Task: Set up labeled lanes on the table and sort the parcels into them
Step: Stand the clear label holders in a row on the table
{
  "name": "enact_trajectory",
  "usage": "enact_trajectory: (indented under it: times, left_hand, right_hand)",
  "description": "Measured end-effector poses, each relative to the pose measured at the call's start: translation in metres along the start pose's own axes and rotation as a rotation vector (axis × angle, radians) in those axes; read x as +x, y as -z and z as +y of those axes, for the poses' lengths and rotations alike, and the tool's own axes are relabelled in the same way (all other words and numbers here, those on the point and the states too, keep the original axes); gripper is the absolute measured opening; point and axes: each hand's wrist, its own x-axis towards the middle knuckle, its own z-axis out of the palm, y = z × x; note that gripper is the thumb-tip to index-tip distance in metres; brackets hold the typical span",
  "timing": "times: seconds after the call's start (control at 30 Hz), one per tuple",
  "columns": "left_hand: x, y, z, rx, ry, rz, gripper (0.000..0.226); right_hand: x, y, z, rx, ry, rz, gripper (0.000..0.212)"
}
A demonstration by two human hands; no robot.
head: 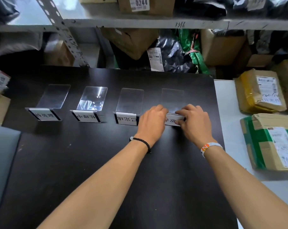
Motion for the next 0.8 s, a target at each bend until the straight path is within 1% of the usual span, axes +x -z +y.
enact_trajectory:
  times: [0.23, 0.4, 0.6, 0.67, 0.8]
  left_hand:
    - [-0.001, 0.001, -0.001, 0.019, -0.043, 0.013, 0.013]
    - [-0.001, 0.001, 0.002, 0.019, -0.043, -0.007, 0.013]
    - [-0.001, 0.005, -0.001, 0.009, -0.066, -0.053, 0.02]
    - [-0.002, 0.009, -0.003, 0.016, -0.078, -0.067, 0.026]
    - [-0.004, 0.029, -0.012, 0.058, -0.138, -0.008, 0.054]
  right_hand:
    - [-0.001, 0.005, 0.0, -0.023, 0.018, -0.007, 0.028]
    - [-0.001, 0.008, 0.004, -0.041, 0.025, -0.012, 0.028]
    - [-0.003, 0.012, 0.002, -0.051, 0.016, -0.03, 0.03]
    - [-0.004, 0.014, 0.0, -0.05, 0.011, -0.049, 0.031]
    - [-0.005, 0.021, -0.003, -0.061, 0.014, -0.064, 0.044]
